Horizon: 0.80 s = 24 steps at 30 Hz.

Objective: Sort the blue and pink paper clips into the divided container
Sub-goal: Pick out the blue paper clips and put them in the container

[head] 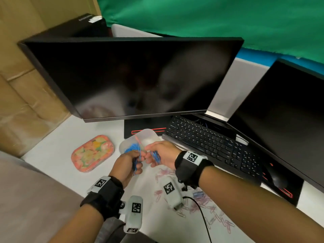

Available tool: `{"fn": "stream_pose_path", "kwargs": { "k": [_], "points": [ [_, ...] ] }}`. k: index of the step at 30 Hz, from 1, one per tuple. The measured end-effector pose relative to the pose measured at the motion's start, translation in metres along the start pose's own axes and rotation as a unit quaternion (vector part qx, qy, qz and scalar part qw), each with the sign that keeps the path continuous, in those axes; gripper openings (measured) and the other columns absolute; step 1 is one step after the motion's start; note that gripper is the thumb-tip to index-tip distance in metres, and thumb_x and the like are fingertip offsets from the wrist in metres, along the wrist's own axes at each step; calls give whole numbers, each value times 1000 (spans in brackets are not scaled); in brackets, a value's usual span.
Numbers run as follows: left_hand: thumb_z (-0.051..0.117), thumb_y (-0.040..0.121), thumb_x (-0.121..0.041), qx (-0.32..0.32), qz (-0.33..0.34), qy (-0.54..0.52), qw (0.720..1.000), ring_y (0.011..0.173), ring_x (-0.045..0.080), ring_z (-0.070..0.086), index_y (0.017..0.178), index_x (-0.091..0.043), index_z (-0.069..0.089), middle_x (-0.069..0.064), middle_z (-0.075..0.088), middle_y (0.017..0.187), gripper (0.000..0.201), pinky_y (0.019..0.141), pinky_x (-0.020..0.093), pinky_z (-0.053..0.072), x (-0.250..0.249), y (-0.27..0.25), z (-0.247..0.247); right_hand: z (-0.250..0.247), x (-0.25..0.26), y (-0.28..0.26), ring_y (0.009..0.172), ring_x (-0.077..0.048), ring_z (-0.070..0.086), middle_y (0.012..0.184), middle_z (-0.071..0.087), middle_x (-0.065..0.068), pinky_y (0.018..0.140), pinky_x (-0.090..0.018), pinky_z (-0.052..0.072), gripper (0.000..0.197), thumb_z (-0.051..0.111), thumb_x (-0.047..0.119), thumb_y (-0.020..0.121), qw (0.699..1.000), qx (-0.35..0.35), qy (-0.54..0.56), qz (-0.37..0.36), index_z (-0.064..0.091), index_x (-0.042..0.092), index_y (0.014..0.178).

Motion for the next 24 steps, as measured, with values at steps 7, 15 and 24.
{"fn": "stream_pose_path", "kwargs": {
  "k": [7,15,24],
  "points": [
    [37,100,-21,-76,-28,-47,996,48,14,50,86,-7,58,4,52,60,29,41,19,45,-15,8,-31,34,27,16,58,-19,50,68,51,-9,58,-26,44,13,45,12,94,999,15,-21,41,54,6,86],
    [44,97,-26,-87,-63,-60,992,72,24,56,87,-6,56,14,55,83,25,74,34,54,-23,11,-27,14,27,18,95,-28,57,98,55,-25,105,-44,44,26,52,13,92,1000,-22,-7,5,60,-2,111],
    [47,98,-29,-104,-70,-28,992,73,20,56,116,-5,50,11,55,87,31,70,32,52,-22,10,-10,-52,-8,-11,93,-20,54,98,57,-7,89,-31,48,19,49,11,95,997,-69,35,-31,63,12,108]
  ]
}}
Point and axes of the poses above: each hand's wrist, its own y-axis towards the middle knuckle, its own z-axis out of the palm, x = y × z, the point moved 6 cm from there along y, towards the middle knuckle
